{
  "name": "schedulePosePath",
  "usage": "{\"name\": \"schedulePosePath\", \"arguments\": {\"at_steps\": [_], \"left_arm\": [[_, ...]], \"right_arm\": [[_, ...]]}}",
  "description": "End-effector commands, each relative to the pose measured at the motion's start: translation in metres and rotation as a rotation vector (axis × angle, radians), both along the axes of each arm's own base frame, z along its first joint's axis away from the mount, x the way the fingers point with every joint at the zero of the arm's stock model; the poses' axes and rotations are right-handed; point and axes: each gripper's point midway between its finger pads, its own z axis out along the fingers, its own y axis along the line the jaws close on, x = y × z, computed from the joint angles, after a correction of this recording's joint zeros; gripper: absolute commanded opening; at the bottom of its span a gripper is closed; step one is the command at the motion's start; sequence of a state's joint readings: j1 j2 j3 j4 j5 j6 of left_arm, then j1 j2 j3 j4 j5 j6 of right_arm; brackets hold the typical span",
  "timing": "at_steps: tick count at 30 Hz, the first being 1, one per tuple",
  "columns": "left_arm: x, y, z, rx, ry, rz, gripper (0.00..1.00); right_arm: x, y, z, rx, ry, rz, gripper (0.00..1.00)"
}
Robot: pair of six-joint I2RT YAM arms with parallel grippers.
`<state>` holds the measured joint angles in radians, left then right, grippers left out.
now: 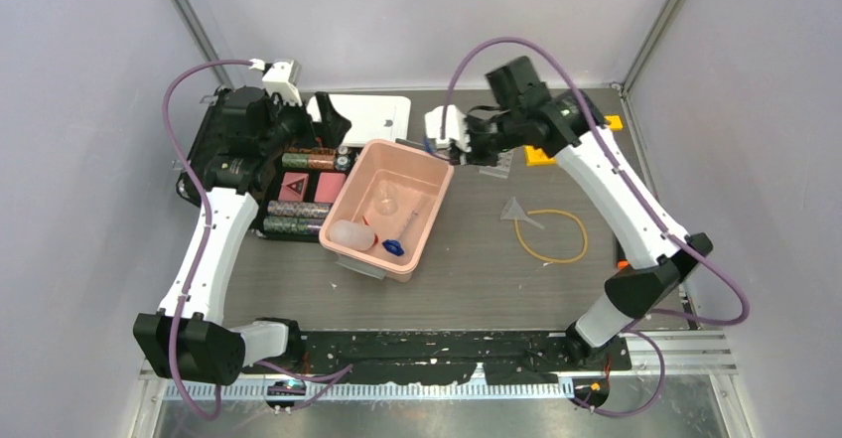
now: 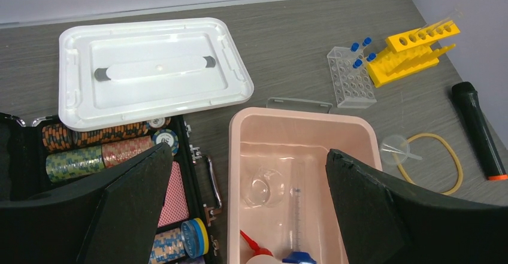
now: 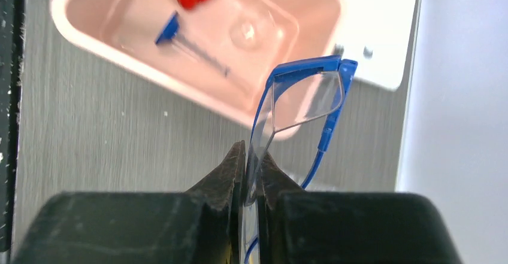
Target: Organize the chemistry lab equipment
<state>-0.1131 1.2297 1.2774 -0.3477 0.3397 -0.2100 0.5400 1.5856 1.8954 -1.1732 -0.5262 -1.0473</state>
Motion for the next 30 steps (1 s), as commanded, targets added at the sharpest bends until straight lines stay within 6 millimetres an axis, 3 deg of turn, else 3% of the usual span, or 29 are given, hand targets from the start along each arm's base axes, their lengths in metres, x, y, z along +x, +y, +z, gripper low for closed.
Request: {"name": "schedulePosePath", "arguments": {"at_steps": [1,4,10,15,17,18,20,22,23,24,25,26,27,29,30], "left_arm": [[0.005,0.001,0.020,-0.018,-0.060,0.021,1.00],[0.002,0.006,0.024,0.001,-0.075,0.032,1.00],[-0.001,0.015,0.011,0.001,-0.044,0.061,1.00],[-0.001,0.018,0.008,0.003,-0.035,0.069,1.00],[-0.001,0.019,0.008,0.006,-0.036,0.069,1.00],[-0.001,0.020,0.008,0.009,-0.036,0.069,1.00],[0.000,0.020,0.009,0.016,-0.039,0.069,1.00],[0.000,0.021,0.009,0.023,-0.038,0.071,1.00],[0.001,0.022,0.011,0.026,-0.042,0.073,1.00],[0.001,0.023,0.012,0.029,-0.043,0.076,1.00],[0.002,0.025,0.015,0.031,-0.048,0.079,1.00],[0.003,0.025,0.018,0.034,-0.055,0.079,1.00],[0.003,0.026,0.020,0.037,-0.061,0.077,1.00],[0.002,0.024,0.022,0.036,-0.067,0.067,1.00],[0.002,0.023,0.022,0.034,-0.068,0.062,1.00]], "right_arm": [[-0.010,0.079,-0.017,-0.005,-0.013,0.189,0.07],[-0.015,0.114,-0.044,-0.060,-0.021,0.305,0.07],[-0.007,0.144,-0.112,-0.174,-0.035,0.382,0.09],[-0.010,0.146,-0.163,-0.263,0.003,0.442,0.11],[-0.008,0.141,-0.186,-0.321,0.012,0.449,0.17],[-0.006,0.137,-0.189,-0.347,0.006,0.438,0.25],[-0.004,0.135,-0.187,-0.360,0.018,0.398,0.34],[-0.004,0.138,-0.162,-0.310,0.042,0.335,0.46],[-0.003,0.141,-0.133,-0.254,0.043,0.314,0.52],[-0.006,0.140,-0.118,-0.218,0.076,0.271,0.54],[-0.005,0.138,-0.082,-0.138,0.076,0.246,0.58],[-0.007,0.134,-0.064,-0.088,0.113,0.192,0.60],[-0.004,0.122,-0.033,-0.006,0.122,0.155,0.64],[-0.002,0.091,-0.005,0.085,0.186,0.045,0.66],[-0.004,0.076,-0.020,0.073,0.259,-0.017,0.67]]}}
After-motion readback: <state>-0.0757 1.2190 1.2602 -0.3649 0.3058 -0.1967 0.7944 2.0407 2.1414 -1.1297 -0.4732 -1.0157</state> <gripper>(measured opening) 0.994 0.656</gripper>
